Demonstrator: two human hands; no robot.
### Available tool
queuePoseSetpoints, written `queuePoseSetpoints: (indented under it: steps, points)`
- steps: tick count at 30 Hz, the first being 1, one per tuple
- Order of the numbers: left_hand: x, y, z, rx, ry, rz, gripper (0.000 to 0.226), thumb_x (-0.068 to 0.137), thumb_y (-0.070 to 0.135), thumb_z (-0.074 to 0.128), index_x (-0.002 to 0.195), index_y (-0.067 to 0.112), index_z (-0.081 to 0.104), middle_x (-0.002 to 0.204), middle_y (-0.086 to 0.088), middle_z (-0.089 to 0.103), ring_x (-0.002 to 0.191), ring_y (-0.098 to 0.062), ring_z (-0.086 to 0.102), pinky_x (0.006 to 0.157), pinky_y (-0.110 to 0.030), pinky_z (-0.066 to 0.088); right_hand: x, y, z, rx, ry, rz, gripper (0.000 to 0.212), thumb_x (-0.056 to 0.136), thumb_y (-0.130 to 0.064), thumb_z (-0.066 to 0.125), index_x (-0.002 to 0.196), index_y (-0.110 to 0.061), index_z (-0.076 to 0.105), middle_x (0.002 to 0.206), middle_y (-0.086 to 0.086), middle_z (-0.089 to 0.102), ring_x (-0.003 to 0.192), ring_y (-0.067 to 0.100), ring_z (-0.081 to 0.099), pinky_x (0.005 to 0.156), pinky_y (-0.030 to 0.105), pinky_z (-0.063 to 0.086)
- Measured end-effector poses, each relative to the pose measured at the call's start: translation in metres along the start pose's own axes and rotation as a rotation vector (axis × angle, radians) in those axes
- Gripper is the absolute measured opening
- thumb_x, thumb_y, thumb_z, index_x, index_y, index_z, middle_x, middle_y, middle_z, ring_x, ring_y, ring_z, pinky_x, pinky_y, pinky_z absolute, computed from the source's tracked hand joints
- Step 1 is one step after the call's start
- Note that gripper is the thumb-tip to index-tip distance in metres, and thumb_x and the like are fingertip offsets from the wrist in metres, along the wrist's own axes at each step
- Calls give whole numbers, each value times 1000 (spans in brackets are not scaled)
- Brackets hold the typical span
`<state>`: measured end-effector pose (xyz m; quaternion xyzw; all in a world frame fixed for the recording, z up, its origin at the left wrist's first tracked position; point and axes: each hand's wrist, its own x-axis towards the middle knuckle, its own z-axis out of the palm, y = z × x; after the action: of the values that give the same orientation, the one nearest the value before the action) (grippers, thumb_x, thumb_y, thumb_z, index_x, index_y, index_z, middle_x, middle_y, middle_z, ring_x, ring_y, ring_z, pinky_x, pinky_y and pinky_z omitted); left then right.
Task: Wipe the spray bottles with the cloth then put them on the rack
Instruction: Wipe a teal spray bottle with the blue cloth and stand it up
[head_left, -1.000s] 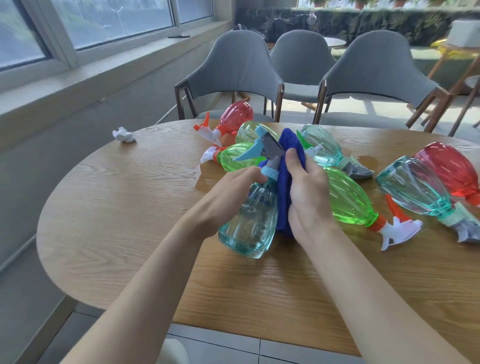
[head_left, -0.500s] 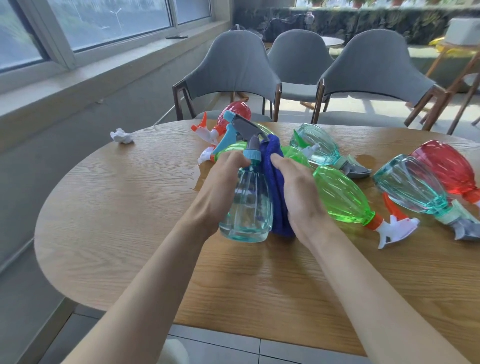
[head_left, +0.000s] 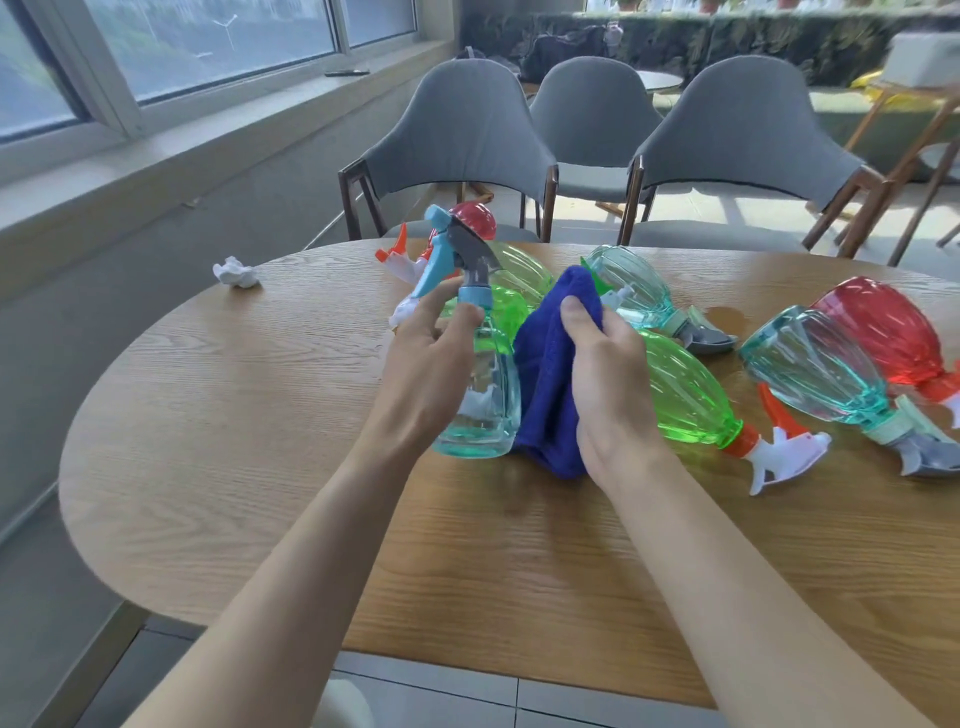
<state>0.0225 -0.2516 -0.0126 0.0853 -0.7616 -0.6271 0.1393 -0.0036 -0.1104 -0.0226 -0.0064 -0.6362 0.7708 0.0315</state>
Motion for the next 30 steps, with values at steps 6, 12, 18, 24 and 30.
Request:
queuePoseSetpoints:
  steps: [6, 12, 18, 24, 30]
  points:
    - [-4, -2, 5, 154, -115, 95, 52, 103, 51, 56, 155, 47, 51, 118, 9, 76, 107, -6, 73, 103, -40, 57, -12, -10, 6, -130, -189, -220, 27, 114, -38, 46, 113, -37, 72, 126, 2, 70, 111, 4, 68, 104, 35, 54]
    - [-4, -4, 3, 126, -45, 113, 43, 104, 49, 55, 147, 47, 60, 109, -7, 78, 95, -21, 74, 95, -50, 60, -9, -7, 4, -241, -150, -320, 23, 100, -26, 74, 122, -24, 80, 114, -8, 73, 109, 7, 70, 100, 35, 57]
    - [-16, -3, 9, 222, -88, 172, 25, 102, 43, 65, 126, 48, 68, 96, 11, 74, 81, 2, 69, 75, -28, 54, 1, -1, -6, -124, 102, -291, 14, 106, -28, 67, 114, -23, 76, 98, -10, 77, 89, 8, 72, 79, 30, 60]
    - [-9, -8, 5, 241, -50, 153, 50, 100, 53, 60, 150, 42, 59, 110, 6, 79, 95, -4, 74, 85, -35, 60, -5, -1, -1, -111, -100, -287, 12, 96, -26, 79, 98, -37, 82, 109, -1, 72, 102, 24, 73, 92, 50, 62]
    - [-11, -5, 5, 216, -60, 170, 23, 104, 58, 45, 116, 54, 63, 91, 2, 70, 78, -16, 70, 79, -52, 59, 4, -1, -4, 55, -97, -66, 7, 102, -26, 72, 106, -22, 77, 107, 18, 76, 91, 25, 73, 93, 57, 61]
